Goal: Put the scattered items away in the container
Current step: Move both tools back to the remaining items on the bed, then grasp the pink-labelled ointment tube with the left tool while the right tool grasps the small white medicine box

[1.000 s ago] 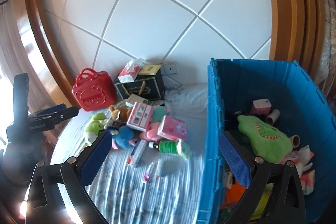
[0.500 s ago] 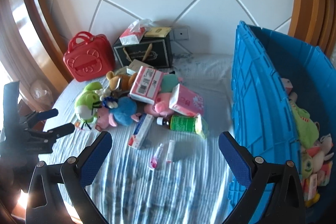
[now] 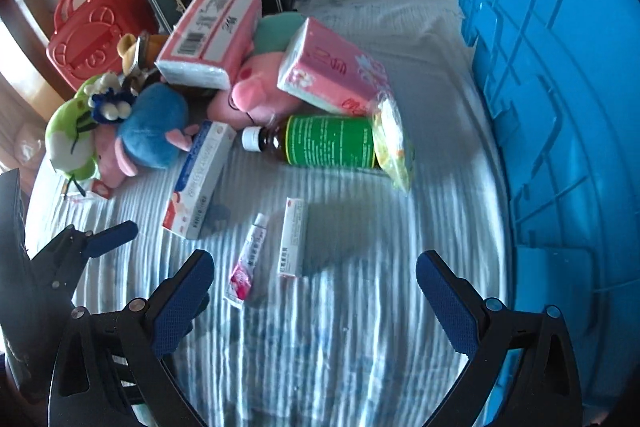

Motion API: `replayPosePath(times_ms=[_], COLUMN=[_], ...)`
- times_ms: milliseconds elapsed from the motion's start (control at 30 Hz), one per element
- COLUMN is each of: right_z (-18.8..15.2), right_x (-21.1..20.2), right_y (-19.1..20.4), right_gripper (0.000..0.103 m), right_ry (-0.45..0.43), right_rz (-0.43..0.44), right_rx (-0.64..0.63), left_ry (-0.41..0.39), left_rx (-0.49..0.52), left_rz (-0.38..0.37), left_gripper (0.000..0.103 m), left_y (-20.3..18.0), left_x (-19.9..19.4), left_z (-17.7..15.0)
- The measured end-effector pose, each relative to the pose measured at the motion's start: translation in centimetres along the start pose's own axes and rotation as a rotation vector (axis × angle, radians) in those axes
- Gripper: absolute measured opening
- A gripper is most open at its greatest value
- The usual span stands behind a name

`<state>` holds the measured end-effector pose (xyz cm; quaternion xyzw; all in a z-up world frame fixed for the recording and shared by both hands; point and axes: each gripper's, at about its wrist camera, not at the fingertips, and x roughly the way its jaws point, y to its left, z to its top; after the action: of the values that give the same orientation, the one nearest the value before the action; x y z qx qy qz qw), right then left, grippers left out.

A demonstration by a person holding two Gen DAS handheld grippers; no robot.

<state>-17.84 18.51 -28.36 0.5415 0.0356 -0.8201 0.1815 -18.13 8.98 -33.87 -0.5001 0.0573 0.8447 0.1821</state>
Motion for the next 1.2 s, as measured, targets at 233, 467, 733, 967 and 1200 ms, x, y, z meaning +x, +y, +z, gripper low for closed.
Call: replayPosePath(times_ms=[233, 467, 733, 967, 1200], right_z=[-0.3, 0.2, 0.4, 0.7, 0.6], right_x=[5.0, 7.3, 9.4, 9.1, 8.3], right_y=[-0.9, -1.2, 0.2, 1.0, 1.1], right_gripper=[0.098, 0.078, 0.057, 0.025, 0.017], right_ry=[0.015, 0.036, 0.098, 0.105, 0.105], right_rz=[-0.026, 0.006, 0.042, 0.030, 0.040], right_rx=[0.012, 0.025, -0.012, -0.047, -0.034], left_ry=[-0.013, -0.057, -0.070, -0.061, -0.035], left_rx=[0.067, 0.118, 0.147, 0.127, 0.080], left_rz=[0.010, 0.015, -0.017, -0.028, -0.043], left_gripper=[0.070, 0.058, 0.021, 0.018, 0.017], left_y=[-1.3, -2.1, -2.5, -1.9, -1.2], left_x=[4.7, 5.9, 5.1, 4.7, 4.1], left_z=[-0.6, -0.5, -0.9, -0.8, -0.7])
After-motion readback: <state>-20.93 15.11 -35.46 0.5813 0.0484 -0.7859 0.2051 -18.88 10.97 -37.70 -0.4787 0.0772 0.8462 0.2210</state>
